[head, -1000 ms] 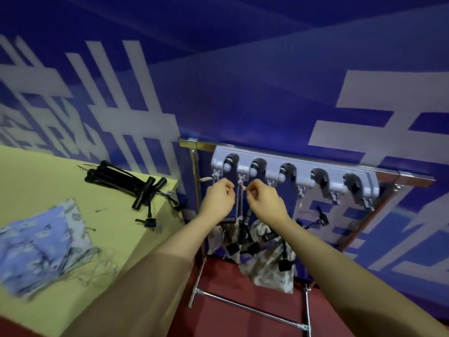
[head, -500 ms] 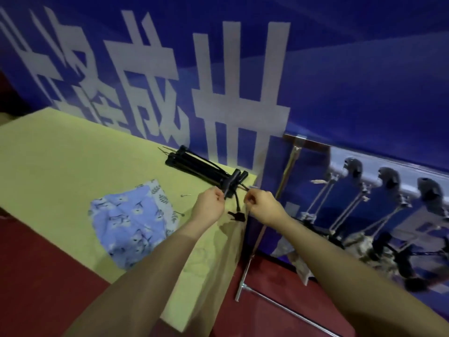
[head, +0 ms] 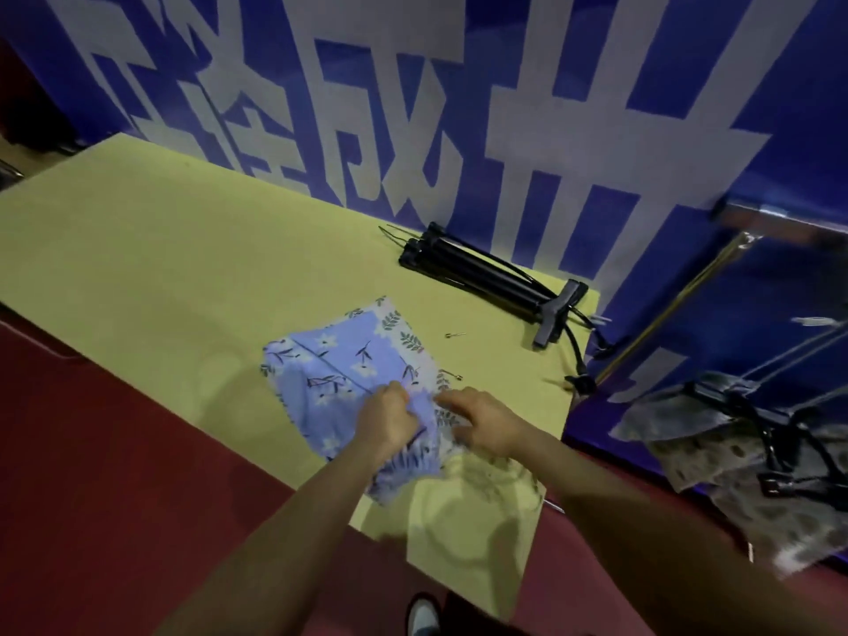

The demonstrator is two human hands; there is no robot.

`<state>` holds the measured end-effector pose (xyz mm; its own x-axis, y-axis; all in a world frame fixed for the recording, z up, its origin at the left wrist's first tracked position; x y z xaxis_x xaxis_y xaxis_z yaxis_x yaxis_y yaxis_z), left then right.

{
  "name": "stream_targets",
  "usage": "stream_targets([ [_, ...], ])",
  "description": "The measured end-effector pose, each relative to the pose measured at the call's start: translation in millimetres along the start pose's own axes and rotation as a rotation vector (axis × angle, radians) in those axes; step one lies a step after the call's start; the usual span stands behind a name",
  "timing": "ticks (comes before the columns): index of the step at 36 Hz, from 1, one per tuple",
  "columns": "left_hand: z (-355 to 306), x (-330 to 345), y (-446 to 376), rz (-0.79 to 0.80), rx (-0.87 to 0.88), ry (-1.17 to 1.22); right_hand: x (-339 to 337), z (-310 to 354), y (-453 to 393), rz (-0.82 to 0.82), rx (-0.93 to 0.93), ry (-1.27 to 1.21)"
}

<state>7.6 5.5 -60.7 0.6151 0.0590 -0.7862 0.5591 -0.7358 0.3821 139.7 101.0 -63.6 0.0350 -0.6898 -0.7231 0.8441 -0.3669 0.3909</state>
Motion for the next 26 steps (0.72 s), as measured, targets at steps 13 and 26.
stream_targets([
  [13,13.4,-0.5,-3.8,0.125,0.107,-0.123,12.3,19.1,-20.2,-0.368,-0.089,0.14],
  [26,-24.7,-40.0,4.7,-0.18,0.392,-0.124,-45.4,20.9,-27.1,-0.532,0.171,-0.487],
])
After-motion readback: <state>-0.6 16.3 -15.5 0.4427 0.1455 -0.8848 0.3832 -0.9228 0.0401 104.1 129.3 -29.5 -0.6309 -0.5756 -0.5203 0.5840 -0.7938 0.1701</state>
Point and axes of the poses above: each hand's wrist, its own y-axis away from the middle knuckle, its own x-axis out of the palm, z = x × y, the point moved 3 cm from there along -y, towards the middle knuckle, and after that the axes turned 2 degrees about -x, right-handed, at the moved point
